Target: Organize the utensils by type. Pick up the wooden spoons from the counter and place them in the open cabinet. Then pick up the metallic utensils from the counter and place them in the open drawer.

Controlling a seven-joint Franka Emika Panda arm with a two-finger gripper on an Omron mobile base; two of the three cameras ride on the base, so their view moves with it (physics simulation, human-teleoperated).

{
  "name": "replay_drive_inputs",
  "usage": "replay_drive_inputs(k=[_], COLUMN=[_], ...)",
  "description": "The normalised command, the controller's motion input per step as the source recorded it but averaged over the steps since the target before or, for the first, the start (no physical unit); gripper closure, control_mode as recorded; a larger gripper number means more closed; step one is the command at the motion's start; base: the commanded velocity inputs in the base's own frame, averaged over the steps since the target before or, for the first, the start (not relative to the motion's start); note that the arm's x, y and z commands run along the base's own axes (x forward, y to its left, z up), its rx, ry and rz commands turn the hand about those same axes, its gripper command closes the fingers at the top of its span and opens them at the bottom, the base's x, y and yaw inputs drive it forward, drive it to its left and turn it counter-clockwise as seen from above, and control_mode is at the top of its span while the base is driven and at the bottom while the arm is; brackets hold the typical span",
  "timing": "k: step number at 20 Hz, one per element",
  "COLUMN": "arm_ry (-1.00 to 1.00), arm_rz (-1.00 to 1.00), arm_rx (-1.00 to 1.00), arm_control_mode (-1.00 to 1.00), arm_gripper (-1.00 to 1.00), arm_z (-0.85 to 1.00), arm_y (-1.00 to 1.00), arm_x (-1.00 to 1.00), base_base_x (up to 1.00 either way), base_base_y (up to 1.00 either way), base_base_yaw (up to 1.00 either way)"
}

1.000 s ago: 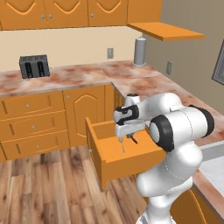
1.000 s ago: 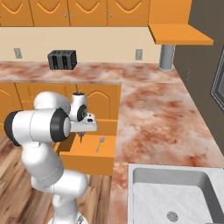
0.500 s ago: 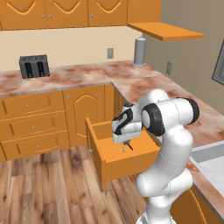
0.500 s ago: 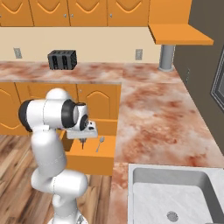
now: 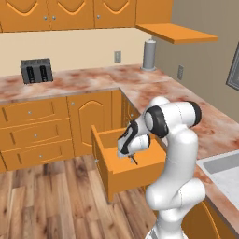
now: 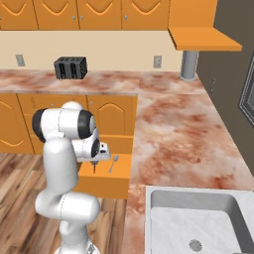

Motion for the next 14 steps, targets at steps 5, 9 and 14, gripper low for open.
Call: replay_drive_inputs(k=[5,9,14], arm_ry=[-0.07,0.0,0.01], arm_rz=[0.0,0.0,0.0], arm_rx=[0.02,0.03,0.03], arm_control_mode=[-1.0,-1.0,-1.0], arm_gripper=[1.0,1.0,1.0], arm_z=[-0.02,-0.01,-0.06], arm_y=[-0.08,-0.08,-0.11], arm_x=[0.2,0.42,0.5], base_base_x=[0.0,0.0,0.0], base_base_y=[0.0,0.0,0.0], base_base_yaw=[0.0,0.0,0.0])
